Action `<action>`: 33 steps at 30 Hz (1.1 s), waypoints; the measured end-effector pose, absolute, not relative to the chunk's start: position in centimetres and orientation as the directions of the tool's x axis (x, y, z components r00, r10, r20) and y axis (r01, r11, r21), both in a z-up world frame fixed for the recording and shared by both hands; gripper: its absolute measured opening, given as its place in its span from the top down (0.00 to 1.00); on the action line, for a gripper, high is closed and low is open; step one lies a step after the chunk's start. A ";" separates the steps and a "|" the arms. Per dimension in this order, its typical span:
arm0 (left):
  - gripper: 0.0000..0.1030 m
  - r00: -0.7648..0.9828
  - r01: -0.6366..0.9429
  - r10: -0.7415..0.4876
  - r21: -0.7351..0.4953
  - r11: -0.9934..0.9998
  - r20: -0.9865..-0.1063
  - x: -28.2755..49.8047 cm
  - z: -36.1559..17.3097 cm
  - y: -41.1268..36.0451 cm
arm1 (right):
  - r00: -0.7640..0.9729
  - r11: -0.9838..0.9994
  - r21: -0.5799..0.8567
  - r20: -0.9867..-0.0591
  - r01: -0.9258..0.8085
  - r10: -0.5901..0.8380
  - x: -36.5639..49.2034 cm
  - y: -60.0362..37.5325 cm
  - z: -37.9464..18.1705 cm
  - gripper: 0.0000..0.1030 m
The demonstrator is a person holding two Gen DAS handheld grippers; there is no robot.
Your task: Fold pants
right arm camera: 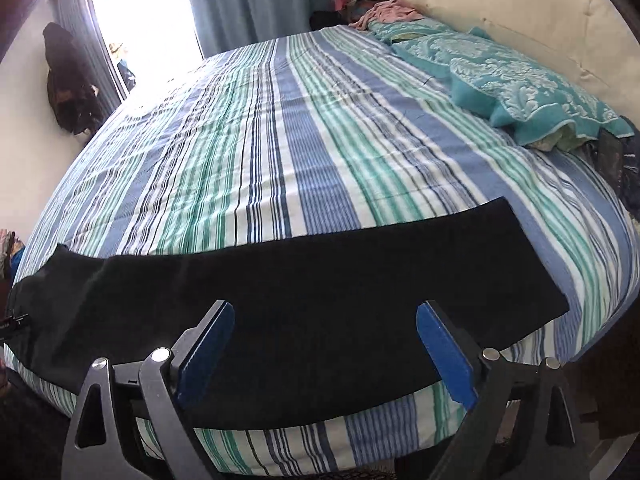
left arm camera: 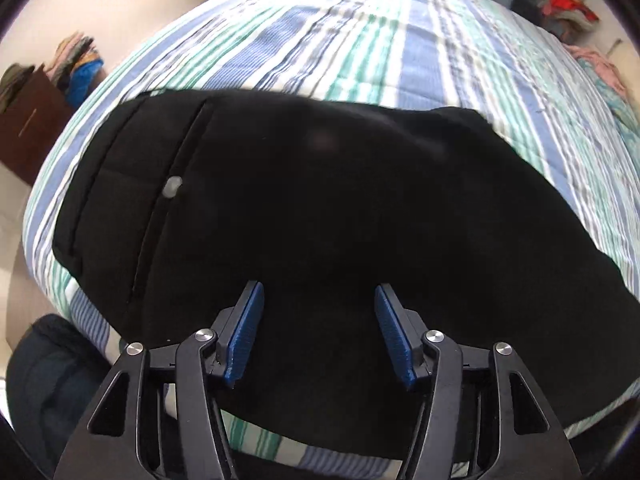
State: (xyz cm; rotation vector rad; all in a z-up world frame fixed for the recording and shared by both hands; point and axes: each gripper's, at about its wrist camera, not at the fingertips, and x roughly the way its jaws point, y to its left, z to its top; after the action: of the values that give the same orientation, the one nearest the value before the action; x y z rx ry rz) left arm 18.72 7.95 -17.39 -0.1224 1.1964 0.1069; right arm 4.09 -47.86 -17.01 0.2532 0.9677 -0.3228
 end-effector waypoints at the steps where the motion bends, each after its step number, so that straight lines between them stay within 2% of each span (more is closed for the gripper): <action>1: 0.55 0.385 -0.179 -0.016 -0.092 0.980 -0.923 18.3 -17.5 9.2 | 0.490 0.926 0.044 -0.857 0.375 -0.158 4.3 -47.4 -18.7 0.11; 3: 0.56 0.396 -0.203 -0.050 -0.140 0.969 -0.917 17.8 -17.0 9.7 | 0.406 0.925 -0.013 -0.896 0.379 -0.179 4.0 -47.3 -22.1 0.10; 5: 0.46 0.398 -0.201 -0.059 -0.150 0.968 -0.916 17.2 -16.0 9.4 | 0.445 0.920 0.021 -0.880 0.391 -0.168 3.0 -47.8 -23.2 0.06; 7: 0.28 0.450 -0.154 -0.064 -0.148 0.977 -0.891 16.5 -14.6 7.5 | 0.440 0.914 0.038 -0.884 0.404 -0.158 3.2 -48.1 -23.0 0.03; 9: 0.19 0.486 -0.067 -0.090 -0.140 0.988 -0.869 16.4 -13.7 5.5 | 0.440 0.921 0.016 -0.882 0.389 -0.171 3.2 -47.8 -23.2 0.01; 12: 0.19 0.451 0.063 -0.155 -0.141 0.988 -0.879 18.2 -13.9 1.7 | 0.439 0.920 0.000 -0.879 0.392 -0.187 3.2 -47.5 -23.2 0.00; 16: 0.18 0.443 0.126 -0.093 -0.041 0.991 -0.892 22.2 -15.2 -2.3 | 0.444 0.918 0.006 -0.877 0.397 -0.186 3.4 -47.5 -23.2 0.00; 20: 0.19 0.392 -0.002 -0.002 -0.002 1.000 -0.920 26.3 -17.7 -1.6 | 0.453 0.919 0.003 -0.871 0.393 -0.191 3.2 -47.5 -23.3 0.00; 23: 0.17 0.391 -0.145 -0.037 -0.102 0.984 -0.920 26.8 -18.6 0.6 | 0.461 0.921 -0.003 -0.865 0.390 -0.197 3.2 -47.4 -23.5 0.00; 26: 0.17 0.387 -0.144 0.005 -0.055 0.988 -0.922 26.6 -18.4 -0.2 | 0.459 0.921 0.003 -0.868 0.390 -0.192 3.4 -47.6 -23.4 0.00; 28: 0.17 0.396 -0.115 0.015 -0.034 0.993 -0.918 26.4 -18.1 -0.7 | 0.470 0.918 0.045 -0.868 0.395 -0.160 3.2 -47.8 -22.6 0.00; 33: 0.17 0.426 -0.030 -0.027 -0.044 0.999 -0.904 22.5 -16.5 -0.6 | 0.614 0.853 0.272 -0.786 0.445 -0.069 1.7 -52.4 -19.9 0.00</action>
State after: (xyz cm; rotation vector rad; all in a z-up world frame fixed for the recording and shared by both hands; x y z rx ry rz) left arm 22.46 -0.59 -16.54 -0.0560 1.1310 0.0020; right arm 1.66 -52.36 -19.89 0.4744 0.8655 -0.3093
